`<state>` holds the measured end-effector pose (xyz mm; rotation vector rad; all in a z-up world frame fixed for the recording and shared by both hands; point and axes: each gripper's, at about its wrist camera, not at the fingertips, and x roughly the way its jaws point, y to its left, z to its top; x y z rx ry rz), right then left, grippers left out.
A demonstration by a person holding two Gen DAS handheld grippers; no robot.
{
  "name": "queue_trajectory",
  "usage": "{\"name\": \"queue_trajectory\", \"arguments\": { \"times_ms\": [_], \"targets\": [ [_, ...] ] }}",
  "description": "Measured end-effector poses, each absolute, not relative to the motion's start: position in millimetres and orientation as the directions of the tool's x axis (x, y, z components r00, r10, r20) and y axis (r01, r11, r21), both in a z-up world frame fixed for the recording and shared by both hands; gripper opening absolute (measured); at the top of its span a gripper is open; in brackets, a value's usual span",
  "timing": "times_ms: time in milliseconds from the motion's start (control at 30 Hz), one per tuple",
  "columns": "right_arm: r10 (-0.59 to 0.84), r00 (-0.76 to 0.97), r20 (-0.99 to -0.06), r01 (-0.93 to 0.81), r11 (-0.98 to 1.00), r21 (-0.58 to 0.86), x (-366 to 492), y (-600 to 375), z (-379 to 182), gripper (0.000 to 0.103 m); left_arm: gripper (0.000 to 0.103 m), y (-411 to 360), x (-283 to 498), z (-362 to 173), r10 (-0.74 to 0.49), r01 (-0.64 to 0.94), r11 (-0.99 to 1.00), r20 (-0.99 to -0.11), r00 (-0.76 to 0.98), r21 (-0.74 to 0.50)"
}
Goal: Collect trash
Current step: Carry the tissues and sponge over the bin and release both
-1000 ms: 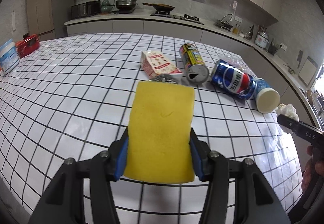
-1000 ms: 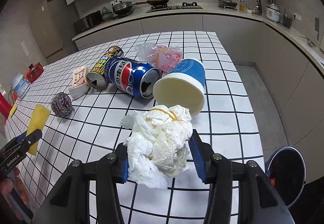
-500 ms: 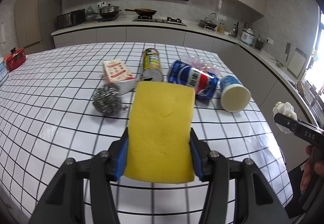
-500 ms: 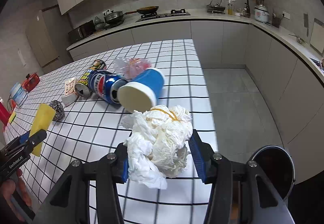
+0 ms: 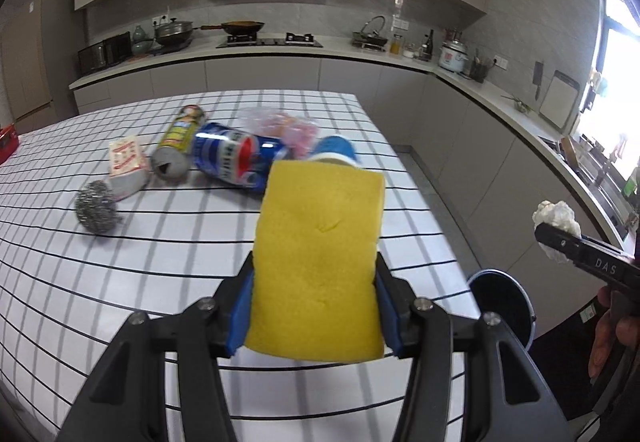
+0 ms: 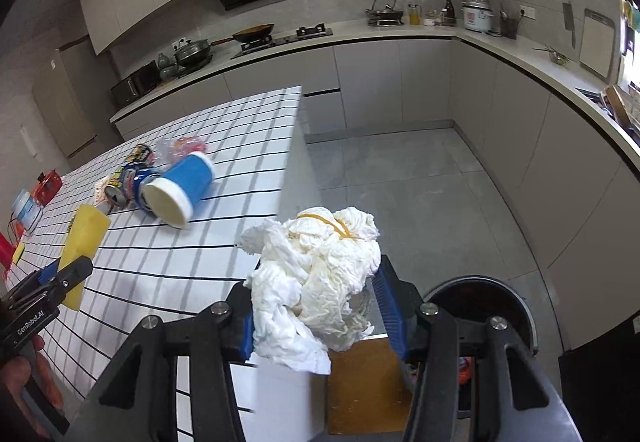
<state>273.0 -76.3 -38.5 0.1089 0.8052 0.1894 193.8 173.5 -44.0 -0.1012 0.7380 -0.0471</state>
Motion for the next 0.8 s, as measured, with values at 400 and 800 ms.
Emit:
{"name": "queue_trajectory", "arguments": {
  "times_ms": [400, 800],
  "targets": [
    [0.136, 0.618, -0.775, -0.041, 0.989, 0.14, 277, -197, -83, 0.052, 0.054, 60, 201, -57, -0.152, 0.086, 0.988, -0.683, 0.714, -0.13],
    [0.182, 0.495, -0.85, -0.06, 0.983, 0.175, 306, -264, -174, 0.052, 0.054, -32, 213, -85, -0.153, 0.092, 0.988, -0.706, 0.692, -0.124]
  ]
}}
